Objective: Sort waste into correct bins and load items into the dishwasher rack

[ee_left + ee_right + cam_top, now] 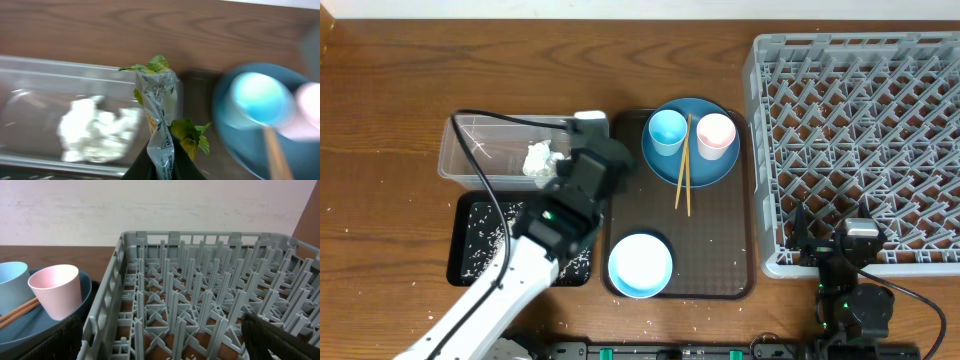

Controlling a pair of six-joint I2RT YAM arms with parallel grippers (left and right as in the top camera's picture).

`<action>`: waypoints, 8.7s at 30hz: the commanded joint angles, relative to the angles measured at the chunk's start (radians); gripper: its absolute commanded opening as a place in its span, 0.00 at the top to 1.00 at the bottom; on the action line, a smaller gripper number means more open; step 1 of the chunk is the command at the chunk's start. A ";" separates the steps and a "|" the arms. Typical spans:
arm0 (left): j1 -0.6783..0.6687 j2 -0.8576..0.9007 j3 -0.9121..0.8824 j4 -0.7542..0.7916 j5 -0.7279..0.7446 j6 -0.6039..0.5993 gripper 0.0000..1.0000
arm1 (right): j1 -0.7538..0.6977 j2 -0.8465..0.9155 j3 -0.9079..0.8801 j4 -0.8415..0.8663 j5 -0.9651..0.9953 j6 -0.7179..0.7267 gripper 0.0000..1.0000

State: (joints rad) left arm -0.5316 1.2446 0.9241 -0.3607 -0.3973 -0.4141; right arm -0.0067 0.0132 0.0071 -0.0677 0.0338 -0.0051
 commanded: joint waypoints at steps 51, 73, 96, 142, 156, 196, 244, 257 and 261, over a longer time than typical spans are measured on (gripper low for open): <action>0.082 0.586 0.421 -0.045 0.571 -0.051 0.44 | 0.014 -0.001 -0.002 -0.004 0.003 -0.003 0.01; 0.071 0.655 0.422 0.011 0.539 -0.051 0.94 | 0.014 -0.001 -0.002 -0.004 0.003 -0.003 0.01; 0.431 0.122 0.426 -0.151 1.291 -0.248 0.94 | 0.014 -0.001 -0.002 -0.004 0.003 -0.003 0.01; 0.427 0.114 0.426 -0.154 1.956 -0.248 0.94 | 0.014 0.807 0.717 0.237 -1.457 0.957 0.01; 0.305 0.114 0.426 -0.154 1.870 -0.218 0.94 | 0.015 0.837 0.717 0.765 -1.513 1.315 0.02; 0.148 0.114 0.426 -0.151 1.768 -0.207 0.94 | 0.104 0.910 0.716 0.815 -1.392 1.222 0.32; 0.262 0.114 0.426 -0.109 1.601 -0.185 0.75 | 0.060 1.003 0.714 0.817 -1.447 1.151 0.50; 0.324 0.114 0.426 -0.133 1.588 -0.181 0.74 | -0.207 1.114 0.714 0.817 -1.529 1.126 0.47; 0.324 0.114 0.426 -0.133 1.588 -0.181 0.74 | -0.286 1.172 0.714 0.817 -1.509 1.126 0.48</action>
State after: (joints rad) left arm -0.2119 1.3548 1.3357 -0.4931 1.1965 -0.6044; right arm -0.2504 1.1557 0.7116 0.7456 -1.4822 1.1416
